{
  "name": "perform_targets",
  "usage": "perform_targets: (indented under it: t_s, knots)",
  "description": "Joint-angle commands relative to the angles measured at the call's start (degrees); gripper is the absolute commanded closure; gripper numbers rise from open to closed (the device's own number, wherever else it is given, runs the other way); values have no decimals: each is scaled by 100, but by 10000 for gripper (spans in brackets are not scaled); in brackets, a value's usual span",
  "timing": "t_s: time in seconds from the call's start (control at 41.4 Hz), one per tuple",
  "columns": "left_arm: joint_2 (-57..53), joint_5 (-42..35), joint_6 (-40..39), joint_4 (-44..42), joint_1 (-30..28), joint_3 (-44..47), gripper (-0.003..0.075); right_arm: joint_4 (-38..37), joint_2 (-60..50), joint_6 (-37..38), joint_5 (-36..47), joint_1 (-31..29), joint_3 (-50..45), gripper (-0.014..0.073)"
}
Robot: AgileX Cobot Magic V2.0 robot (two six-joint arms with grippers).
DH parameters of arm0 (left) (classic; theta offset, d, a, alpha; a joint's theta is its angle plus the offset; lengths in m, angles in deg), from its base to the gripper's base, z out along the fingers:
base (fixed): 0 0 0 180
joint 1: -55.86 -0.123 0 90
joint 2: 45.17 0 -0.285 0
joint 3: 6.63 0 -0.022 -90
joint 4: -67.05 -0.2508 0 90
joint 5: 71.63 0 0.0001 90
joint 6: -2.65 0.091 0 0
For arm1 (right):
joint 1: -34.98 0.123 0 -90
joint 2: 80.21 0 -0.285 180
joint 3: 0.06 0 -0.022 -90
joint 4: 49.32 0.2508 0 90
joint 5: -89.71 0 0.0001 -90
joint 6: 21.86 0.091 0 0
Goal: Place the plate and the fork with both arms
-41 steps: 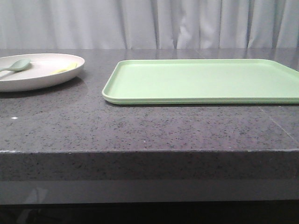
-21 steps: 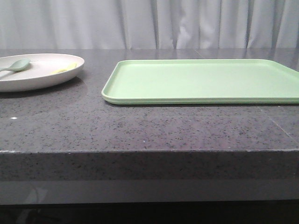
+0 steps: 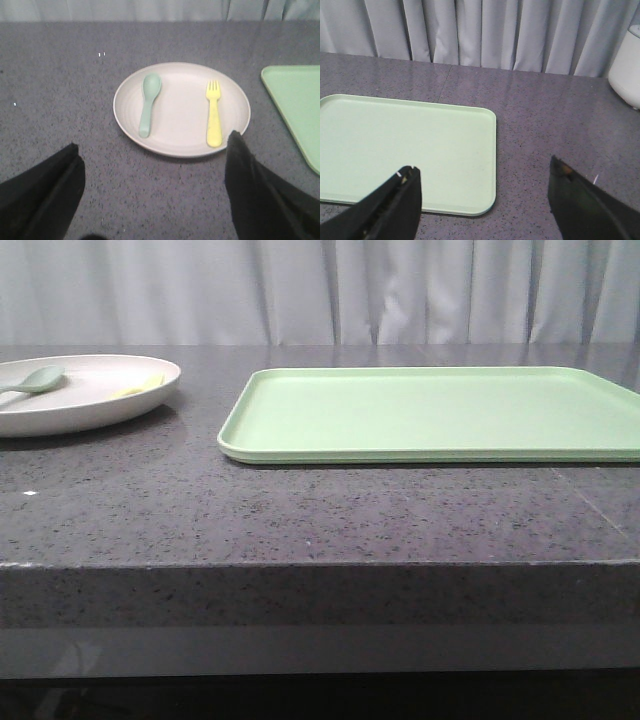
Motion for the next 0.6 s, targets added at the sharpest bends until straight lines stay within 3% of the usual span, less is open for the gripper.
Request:
perform_targets:
  t_s: [0.0,0.145,0.29,0.58]
  knots:
    - [480,230,41,-94,-24,-535,157,-70,86,-38,435,-32,182,43]
    - [1394,690,41,-435,-72,-1033,157,-70,86,-38,435,-32,182,43]
    - [2403,789,78,-305,-560,-1559,157,-70,86,-38,435,-32,182,43]
    - [4060,942,2146,2762,-1896,-2399,157,-70,86,-38,435,-32,182,43]
